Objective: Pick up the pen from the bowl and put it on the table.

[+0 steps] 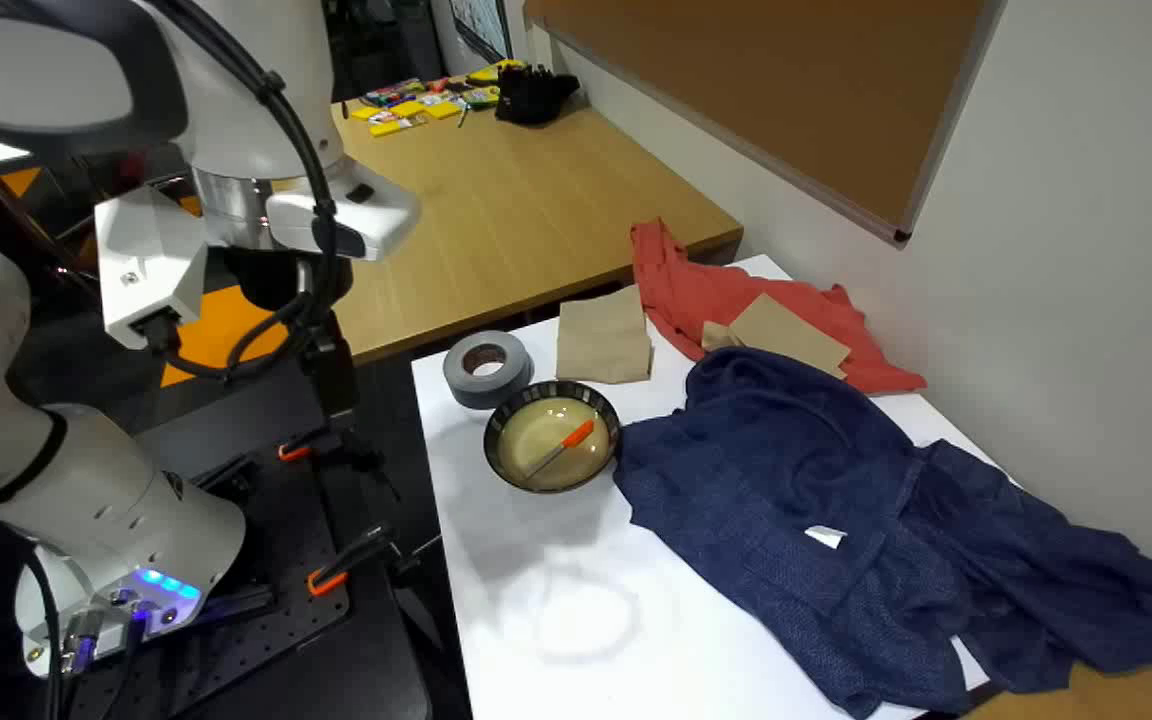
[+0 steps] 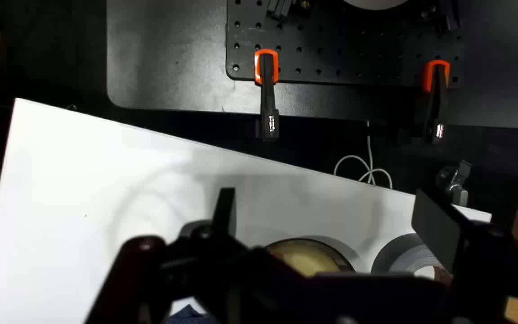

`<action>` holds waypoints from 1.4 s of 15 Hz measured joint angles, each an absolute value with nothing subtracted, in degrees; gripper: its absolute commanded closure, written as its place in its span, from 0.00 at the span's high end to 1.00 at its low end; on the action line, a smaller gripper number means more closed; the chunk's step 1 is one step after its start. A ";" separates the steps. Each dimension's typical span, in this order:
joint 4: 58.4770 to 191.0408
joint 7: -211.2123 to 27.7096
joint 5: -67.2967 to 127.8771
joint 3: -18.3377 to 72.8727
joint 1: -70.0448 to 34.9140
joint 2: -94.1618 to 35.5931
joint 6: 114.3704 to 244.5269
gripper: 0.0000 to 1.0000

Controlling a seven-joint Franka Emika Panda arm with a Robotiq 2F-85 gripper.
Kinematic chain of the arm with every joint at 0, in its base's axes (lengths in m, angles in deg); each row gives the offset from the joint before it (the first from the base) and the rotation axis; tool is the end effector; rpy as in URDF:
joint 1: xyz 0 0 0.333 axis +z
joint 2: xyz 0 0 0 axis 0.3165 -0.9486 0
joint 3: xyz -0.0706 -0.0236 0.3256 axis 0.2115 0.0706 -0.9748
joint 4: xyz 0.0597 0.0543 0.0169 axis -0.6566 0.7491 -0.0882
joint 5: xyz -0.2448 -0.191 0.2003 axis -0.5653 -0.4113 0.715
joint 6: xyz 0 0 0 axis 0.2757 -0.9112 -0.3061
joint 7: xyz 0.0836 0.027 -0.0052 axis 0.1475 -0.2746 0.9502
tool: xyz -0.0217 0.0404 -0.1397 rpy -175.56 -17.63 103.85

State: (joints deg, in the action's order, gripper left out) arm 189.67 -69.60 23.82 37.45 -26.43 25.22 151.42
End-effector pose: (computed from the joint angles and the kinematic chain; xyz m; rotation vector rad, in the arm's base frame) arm 0.2449 -0.1121 0.3736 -3.0498 -0.0834 0.3356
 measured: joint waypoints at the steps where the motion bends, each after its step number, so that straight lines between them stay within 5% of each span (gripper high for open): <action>1: 189.67 -69.60 23.82 37.45 -26.43 25.22 151.43 1.00; 13: 189.78 -68.92 24.80 37.41 -25.32 25.22 153.32 1.00; 21: 191.80 -68.33 30.71 35.23 -18.46 22.44 171.40 1.00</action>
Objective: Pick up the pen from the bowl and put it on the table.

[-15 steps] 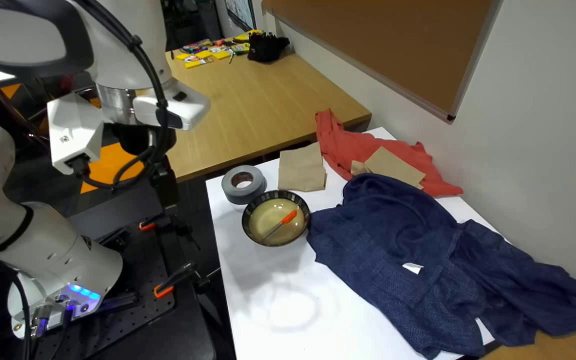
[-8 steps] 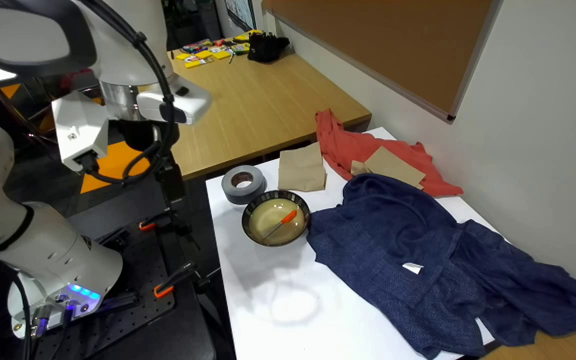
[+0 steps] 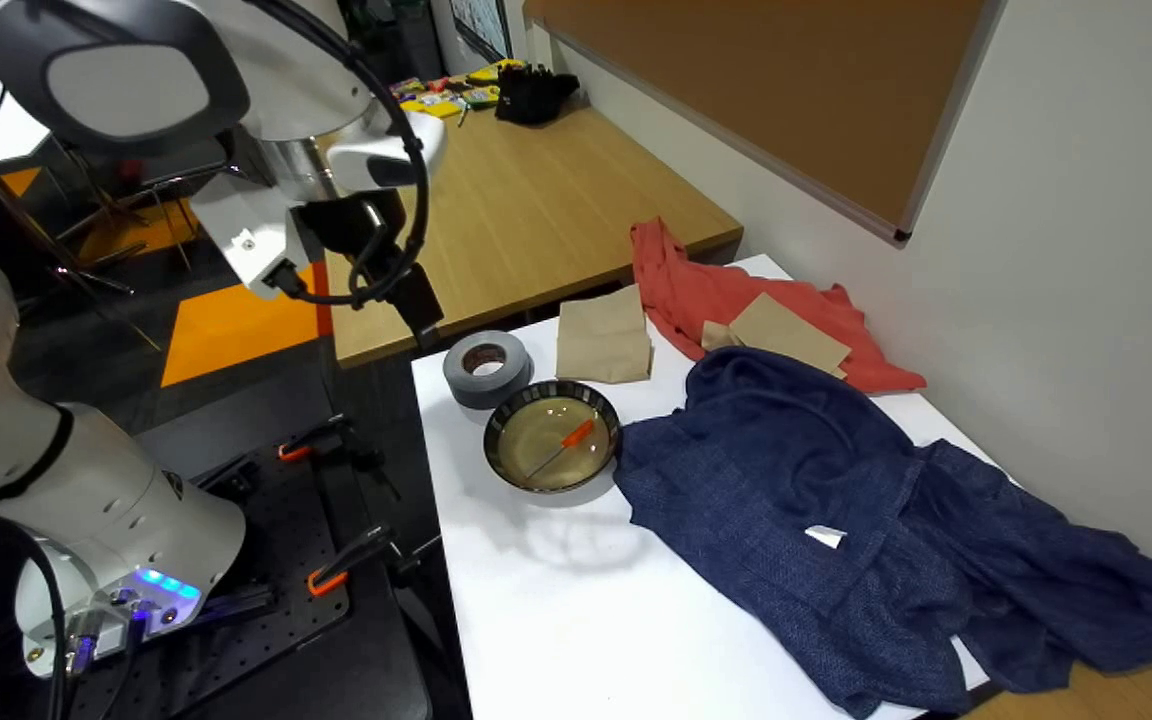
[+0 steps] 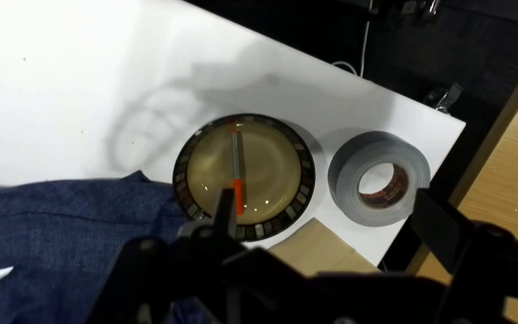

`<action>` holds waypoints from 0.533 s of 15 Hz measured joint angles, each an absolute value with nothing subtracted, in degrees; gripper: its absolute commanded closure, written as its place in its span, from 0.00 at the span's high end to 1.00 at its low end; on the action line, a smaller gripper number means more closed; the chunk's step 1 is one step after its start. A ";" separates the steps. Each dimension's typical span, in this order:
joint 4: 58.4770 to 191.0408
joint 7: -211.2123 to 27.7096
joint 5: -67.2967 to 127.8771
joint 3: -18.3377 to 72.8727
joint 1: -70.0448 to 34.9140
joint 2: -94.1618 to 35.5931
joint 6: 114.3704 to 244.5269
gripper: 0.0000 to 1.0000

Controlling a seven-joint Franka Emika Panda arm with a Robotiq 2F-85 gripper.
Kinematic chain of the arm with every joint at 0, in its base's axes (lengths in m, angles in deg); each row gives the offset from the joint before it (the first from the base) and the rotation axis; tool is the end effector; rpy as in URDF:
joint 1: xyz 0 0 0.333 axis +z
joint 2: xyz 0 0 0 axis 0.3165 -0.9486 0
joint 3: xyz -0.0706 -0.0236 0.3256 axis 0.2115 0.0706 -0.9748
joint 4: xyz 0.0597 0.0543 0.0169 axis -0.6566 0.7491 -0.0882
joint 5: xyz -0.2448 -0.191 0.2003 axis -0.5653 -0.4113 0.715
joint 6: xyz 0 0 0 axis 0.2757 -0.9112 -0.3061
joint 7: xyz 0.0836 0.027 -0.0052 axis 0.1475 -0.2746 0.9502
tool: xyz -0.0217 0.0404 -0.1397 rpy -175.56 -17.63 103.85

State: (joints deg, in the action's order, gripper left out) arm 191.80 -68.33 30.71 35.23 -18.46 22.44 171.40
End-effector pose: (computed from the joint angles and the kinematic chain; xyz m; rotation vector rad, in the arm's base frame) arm 0.3070 -0.0606 0.3718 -3.0543 -0.2780 -0.0796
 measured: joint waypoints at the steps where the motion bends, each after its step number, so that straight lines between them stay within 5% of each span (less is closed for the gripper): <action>1: 191.82 -68.38 31.53 34.76 -17.83 21.20 174.40 1.00; 8: 191.96 -73.05 32.77 30.43 -16.52 7.37 195.40 1.00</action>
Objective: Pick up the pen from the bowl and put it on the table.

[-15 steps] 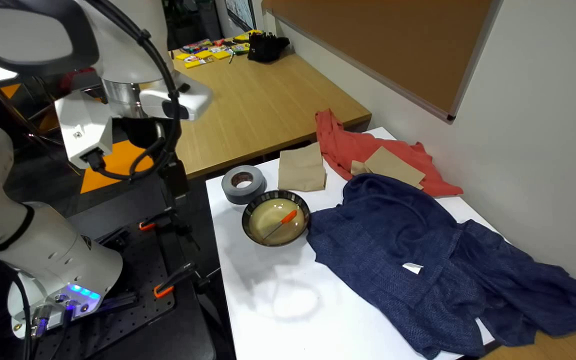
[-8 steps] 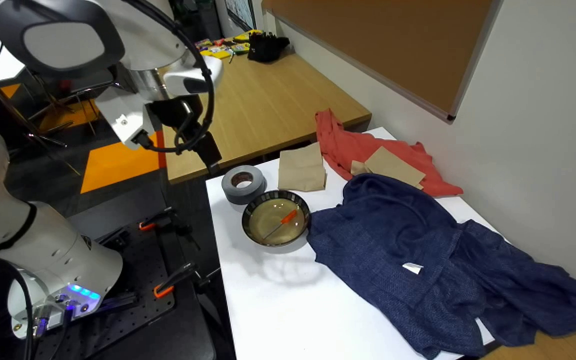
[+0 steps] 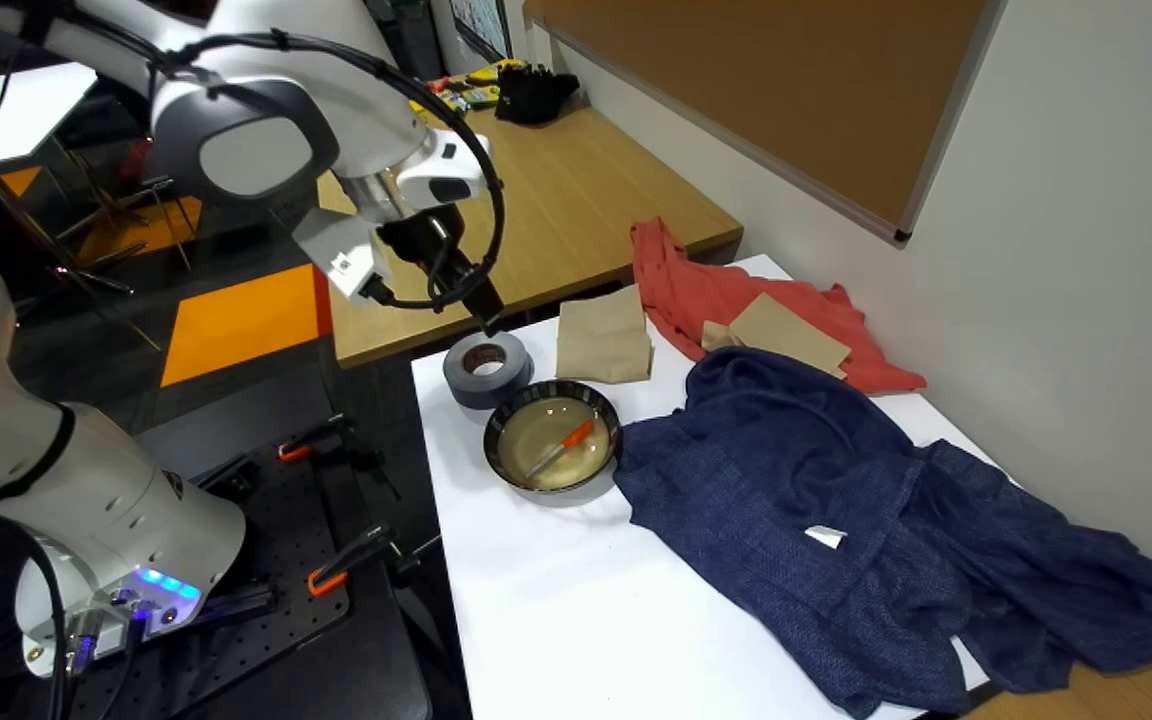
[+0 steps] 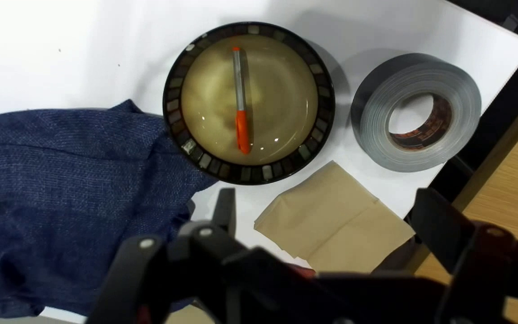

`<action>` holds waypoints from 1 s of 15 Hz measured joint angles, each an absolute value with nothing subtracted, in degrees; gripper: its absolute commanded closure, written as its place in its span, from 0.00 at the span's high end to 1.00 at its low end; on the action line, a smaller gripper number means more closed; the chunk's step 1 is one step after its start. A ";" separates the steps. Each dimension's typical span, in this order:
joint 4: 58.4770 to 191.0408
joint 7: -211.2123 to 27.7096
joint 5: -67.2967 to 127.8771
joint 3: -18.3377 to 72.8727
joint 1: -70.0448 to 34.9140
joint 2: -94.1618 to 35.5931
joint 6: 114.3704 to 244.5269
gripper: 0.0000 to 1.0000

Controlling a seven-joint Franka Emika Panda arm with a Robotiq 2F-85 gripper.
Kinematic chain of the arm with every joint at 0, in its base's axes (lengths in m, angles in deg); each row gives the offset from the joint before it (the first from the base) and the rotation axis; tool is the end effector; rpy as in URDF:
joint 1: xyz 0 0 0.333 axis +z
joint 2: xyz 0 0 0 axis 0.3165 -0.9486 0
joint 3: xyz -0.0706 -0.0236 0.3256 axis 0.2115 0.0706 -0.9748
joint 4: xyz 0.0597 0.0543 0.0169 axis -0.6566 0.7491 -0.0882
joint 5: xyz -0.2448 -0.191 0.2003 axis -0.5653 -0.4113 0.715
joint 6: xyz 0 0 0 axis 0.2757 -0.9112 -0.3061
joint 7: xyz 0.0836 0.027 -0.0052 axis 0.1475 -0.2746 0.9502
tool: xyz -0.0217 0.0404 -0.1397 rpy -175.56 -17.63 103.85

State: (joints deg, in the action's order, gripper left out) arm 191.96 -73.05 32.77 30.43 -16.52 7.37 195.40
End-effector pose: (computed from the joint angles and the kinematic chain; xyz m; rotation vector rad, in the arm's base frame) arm 0.3721 -0.0307 0.3266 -3.1095 -0.2579 -0.3055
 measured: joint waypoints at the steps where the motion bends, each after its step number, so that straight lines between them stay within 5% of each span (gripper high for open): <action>1: 191.97 -73.79 32.75 30.01 -16.55 4.92 197.89 1.00; 15: 191.08 -72.09 35.55 29.71 -16.67 -6.12 203.84 1.00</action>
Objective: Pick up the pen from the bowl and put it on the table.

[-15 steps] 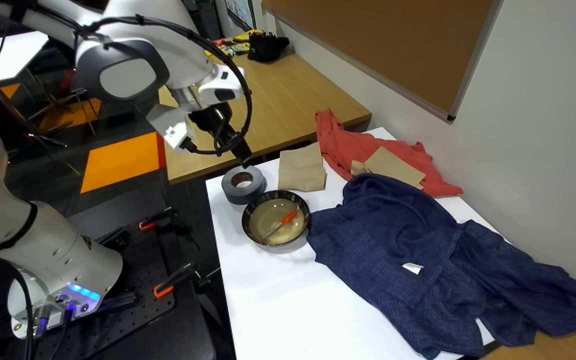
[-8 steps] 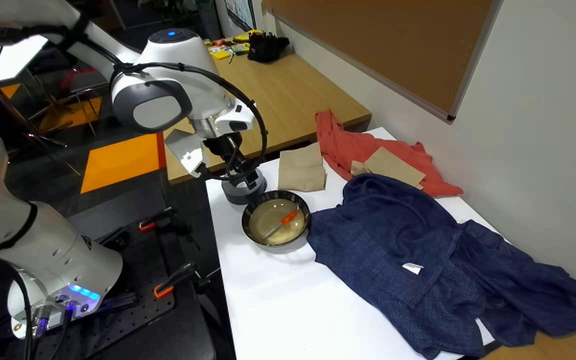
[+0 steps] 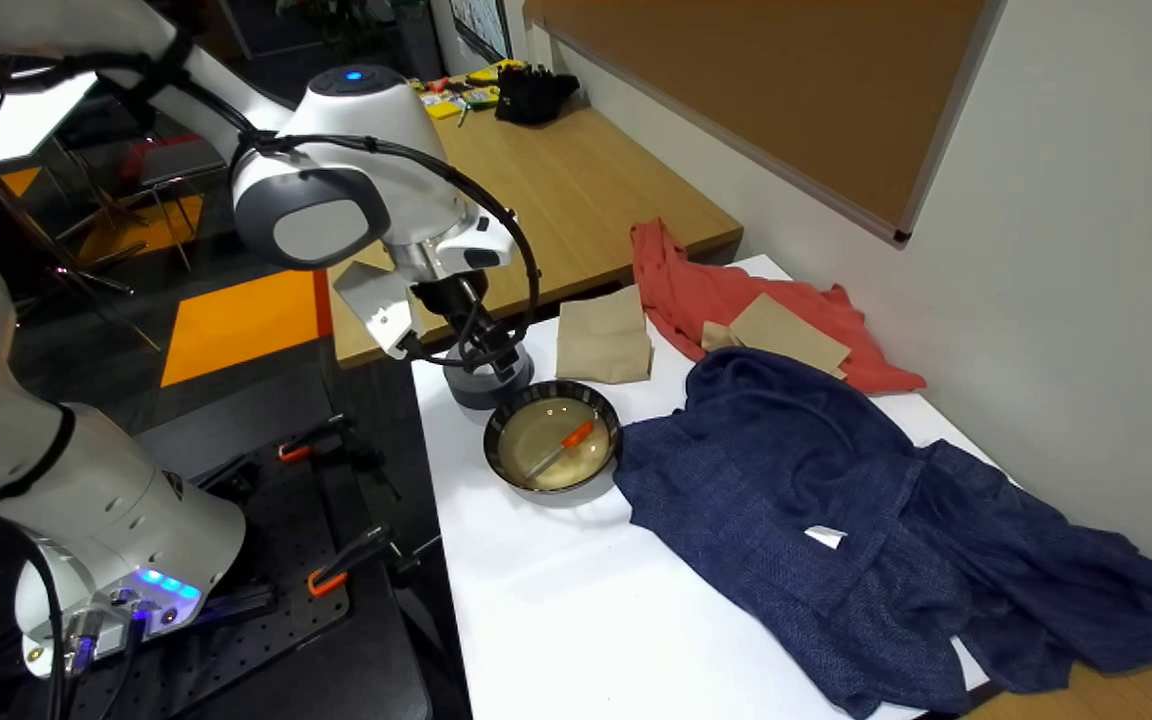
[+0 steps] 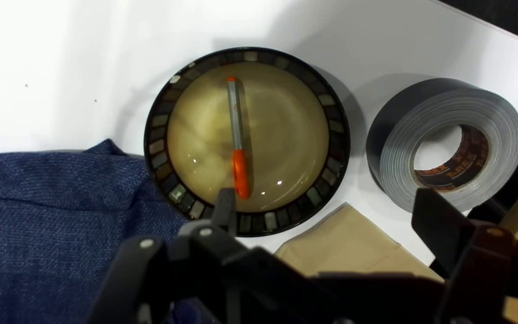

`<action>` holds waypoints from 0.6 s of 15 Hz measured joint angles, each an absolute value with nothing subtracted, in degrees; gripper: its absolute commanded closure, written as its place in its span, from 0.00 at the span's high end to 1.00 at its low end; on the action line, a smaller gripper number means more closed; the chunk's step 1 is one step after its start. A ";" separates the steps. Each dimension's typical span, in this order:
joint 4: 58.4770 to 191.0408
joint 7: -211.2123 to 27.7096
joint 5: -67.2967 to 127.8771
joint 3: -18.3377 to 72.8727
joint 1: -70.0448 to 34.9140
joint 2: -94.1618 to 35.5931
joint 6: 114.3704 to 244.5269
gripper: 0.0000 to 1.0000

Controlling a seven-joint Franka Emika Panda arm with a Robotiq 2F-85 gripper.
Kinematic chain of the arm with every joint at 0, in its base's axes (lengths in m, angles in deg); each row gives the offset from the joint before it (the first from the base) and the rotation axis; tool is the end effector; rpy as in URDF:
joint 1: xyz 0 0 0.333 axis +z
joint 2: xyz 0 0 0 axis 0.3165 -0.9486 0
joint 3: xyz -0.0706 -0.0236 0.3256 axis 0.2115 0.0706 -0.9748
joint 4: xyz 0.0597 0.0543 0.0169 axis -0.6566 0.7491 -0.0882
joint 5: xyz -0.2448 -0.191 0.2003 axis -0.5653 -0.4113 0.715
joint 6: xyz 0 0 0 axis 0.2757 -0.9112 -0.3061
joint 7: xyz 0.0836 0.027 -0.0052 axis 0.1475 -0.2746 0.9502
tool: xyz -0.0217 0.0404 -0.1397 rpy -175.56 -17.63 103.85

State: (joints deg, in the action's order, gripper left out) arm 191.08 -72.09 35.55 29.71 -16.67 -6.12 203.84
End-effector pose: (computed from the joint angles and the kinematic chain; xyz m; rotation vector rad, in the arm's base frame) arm 0.3881 -0.0313 0.2592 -3.1183 -0.2267 -0.1933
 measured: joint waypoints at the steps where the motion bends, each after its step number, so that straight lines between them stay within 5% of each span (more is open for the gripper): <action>1: 190.63 -70.98 36.52 29.71 -16.53 -7.22 204.15 1.00; 9: 183.78 -68.03 37.34 28.09 -18.29 -21.89 212.05 1.00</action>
State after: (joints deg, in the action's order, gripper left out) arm 183.78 -68.03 37.34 28.09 -18.29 -21.89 212.05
